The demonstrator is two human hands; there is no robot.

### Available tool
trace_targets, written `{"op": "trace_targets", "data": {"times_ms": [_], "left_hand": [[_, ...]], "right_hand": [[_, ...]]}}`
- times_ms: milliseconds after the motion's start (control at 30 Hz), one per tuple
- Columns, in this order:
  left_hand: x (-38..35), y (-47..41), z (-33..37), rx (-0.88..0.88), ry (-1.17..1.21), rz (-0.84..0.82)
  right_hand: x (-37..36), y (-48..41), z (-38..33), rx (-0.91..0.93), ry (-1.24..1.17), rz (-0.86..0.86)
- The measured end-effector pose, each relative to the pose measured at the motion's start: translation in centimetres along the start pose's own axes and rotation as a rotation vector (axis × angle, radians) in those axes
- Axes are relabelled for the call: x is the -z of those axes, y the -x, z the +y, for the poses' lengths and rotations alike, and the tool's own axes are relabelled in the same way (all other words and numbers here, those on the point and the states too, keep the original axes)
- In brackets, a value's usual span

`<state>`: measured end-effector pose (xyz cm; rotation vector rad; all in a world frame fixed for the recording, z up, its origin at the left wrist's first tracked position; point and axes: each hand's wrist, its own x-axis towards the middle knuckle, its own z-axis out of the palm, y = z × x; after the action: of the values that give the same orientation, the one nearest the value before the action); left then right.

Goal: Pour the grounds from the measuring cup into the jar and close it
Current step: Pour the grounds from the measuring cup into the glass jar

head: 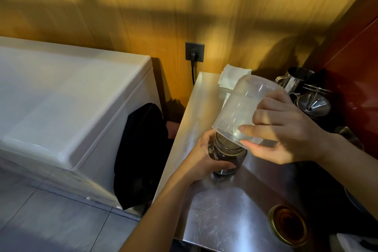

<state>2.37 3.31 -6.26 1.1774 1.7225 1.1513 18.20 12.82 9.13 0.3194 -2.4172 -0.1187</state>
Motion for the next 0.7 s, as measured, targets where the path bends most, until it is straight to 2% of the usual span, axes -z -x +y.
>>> {"op": "trace_targets", "data": {"times_ms": [367,533,633,700], "left_hand": [[0.2,-0.2,-0.1,-0.029,0.057,-0.051],[0.3,0.0,-0.2,-0.063,0.102,-0.055],[0.4,0.2,-0.1,-0.074,0.107,-0.058],[0.5,0.2,0.0,-0.084,0.09,-0.051]], "right_hand": [[0.4,1.3,0.9,-0.746,-0.055,0.289],[-1.8,2.7,-0.1,-1.198,-0.178,0.65],[-3.5,4.5,-1.3,-1.349,-0.298,0.868],[-4.5,5.9,-1.7,-1.428,-0.307,0.946]]}}
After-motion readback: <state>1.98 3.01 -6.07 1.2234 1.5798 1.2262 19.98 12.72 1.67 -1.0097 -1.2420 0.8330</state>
